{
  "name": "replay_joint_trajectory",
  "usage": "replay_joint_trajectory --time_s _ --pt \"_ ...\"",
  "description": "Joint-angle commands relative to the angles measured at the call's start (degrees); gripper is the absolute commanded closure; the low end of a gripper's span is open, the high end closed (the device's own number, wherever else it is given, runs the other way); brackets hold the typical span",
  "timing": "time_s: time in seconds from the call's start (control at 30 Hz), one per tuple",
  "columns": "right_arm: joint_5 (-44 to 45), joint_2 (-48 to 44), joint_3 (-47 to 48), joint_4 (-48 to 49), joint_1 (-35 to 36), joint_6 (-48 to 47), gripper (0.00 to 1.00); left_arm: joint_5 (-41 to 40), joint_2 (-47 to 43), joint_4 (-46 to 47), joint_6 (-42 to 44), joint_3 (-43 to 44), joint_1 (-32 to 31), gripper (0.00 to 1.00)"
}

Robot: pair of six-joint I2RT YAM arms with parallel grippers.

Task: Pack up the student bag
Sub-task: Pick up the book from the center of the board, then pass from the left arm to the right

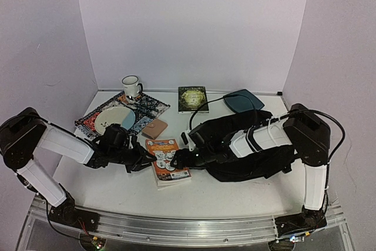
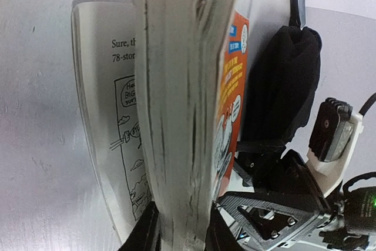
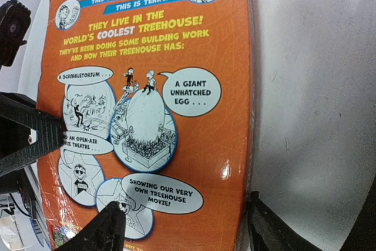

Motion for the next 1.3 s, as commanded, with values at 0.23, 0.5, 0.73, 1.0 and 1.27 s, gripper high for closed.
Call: replay_joint_trajectory --time_s 0.23,0.5,0.73,1.0,1.27 --pt "0.51 -7.0 -4.56 0.58 0.91 2.2 0.2 0.41 -7.8 6.07 -0.68 -1.89 -0.55 0.99" --pt "-4.86 -11.04 -9.46 8.67 -1.36 5.35 0.09 0.48 -16.74 11.33 -1.35 -4.57 -0.46 1.0" --pt "-12.89 -13.01 -11.36 17.88 -2.93 7.08 0.09 3.54 -19.66 18.89 -3.05 -6.63 -0.46 1.0" --pt "-18.9 -15.07 -9.31 21.06 -5.84 5.84 0.12 12.67 -18.43 21.1 -0.45 -4.17 -0.56 1.0" --pt "-22.6 -16.59 -6.97 21.08 -8.16 4.5 0.19 19.75 -17.59 21.09 2.4 -2.07 -0.63 1.0"
